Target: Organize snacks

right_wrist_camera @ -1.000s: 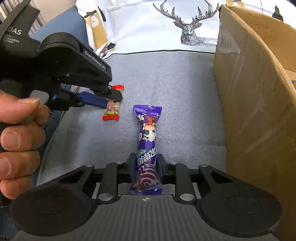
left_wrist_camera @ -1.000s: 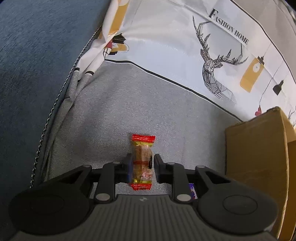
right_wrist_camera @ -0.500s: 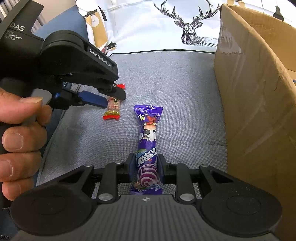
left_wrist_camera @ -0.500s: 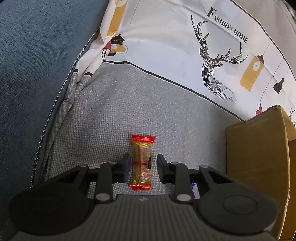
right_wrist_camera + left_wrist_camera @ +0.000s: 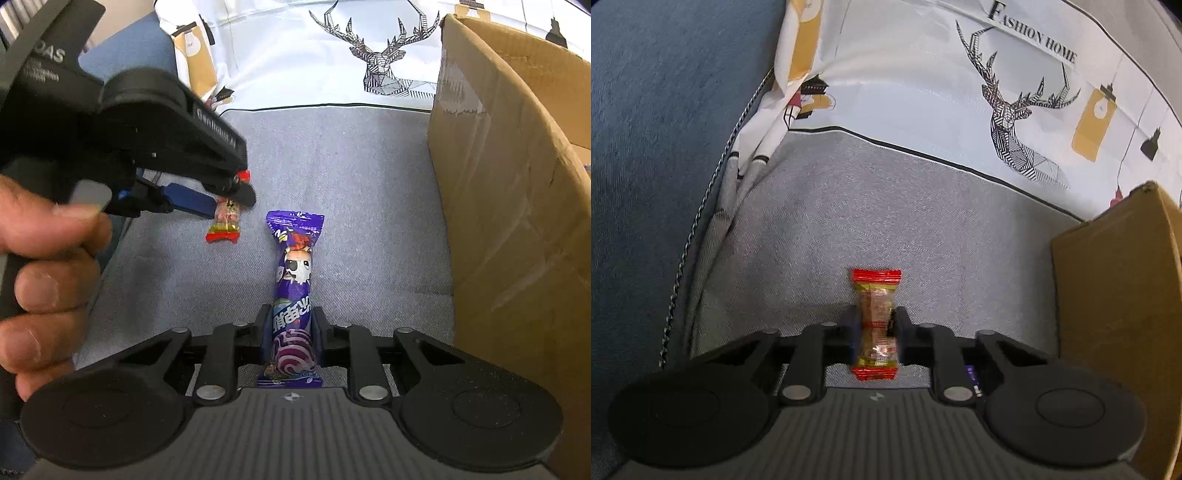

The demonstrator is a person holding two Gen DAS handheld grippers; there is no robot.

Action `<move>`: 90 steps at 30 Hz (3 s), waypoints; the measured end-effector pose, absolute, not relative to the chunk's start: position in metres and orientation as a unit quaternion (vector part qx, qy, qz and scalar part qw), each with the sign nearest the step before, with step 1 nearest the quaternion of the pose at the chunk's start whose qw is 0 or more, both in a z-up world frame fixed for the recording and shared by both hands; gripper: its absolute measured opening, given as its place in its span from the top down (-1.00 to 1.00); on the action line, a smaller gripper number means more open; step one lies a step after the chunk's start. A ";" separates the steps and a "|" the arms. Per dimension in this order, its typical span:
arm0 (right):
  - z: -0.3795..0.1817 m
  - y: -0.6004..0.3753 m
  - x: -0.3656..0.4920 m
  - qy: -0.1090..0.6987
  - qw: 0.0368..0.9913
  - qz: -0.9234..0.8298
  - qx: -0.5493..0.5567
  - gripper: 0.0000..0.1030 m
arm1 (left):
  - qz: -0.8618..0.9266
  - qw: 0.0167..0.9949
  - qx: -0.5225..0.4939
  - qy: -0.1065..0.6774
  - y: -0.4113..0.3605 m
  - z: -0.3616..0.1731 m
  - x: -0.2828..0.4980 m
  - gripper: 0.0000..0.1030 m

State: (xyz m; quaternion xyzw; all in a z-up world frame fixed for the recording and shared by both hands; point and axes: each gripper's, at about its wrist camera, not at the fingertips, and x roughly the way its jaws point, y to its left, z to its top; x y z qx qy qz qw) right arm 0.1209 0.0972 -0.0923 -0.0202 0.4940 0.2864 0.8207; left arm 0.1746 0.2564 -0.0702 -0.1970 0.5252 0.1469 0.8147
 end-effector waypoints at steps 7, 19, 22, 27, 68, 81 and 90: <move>-0.060 0.091 0.117 0.454 0.839 0.299 -0.001 0.57 | 0.150 0.833 -0.225 0.483 0.260 -0.046 0.169 0.66; 0.044 0.022 0.107 0.344 0.879 0.322 0.069 0.57 | 0.181 0.892 -0.289 0.297 0.231 0.061 0.102 0.66; 0.071 -0.018 0.101 0.322 0.887 0.320 0.082 0.57 | 0.166 0.899 -0.297 0.277 0.213 0.084 0.082 0.66; 0.083 -0.094 0.075 0.267 0.907 0.321 0.051 0.57 | 0.119 0.904 -0.318 0.261 0.162 0.088 0.046 0.66; 0.009 -0.230 0.010 0.303 0.942 0.140 0.030 -0.99 | 0.037 0.921 -0.118 0.370 -0.030 0.020 -0.016 -0.99; -0.002 -0.214 0.025 0.325 0.936 0.137 0.017 -0.99 | 0.039 0.916 -0.136 0.376 -0.023 0.016 -0.007 -0.99; -0.002 -0.213 0.025 0.325 0.935 0.140 0.009 -0.99 | 0.034 0.913 -0.138 0.382 -0.026 0.015 -0.007 -0.99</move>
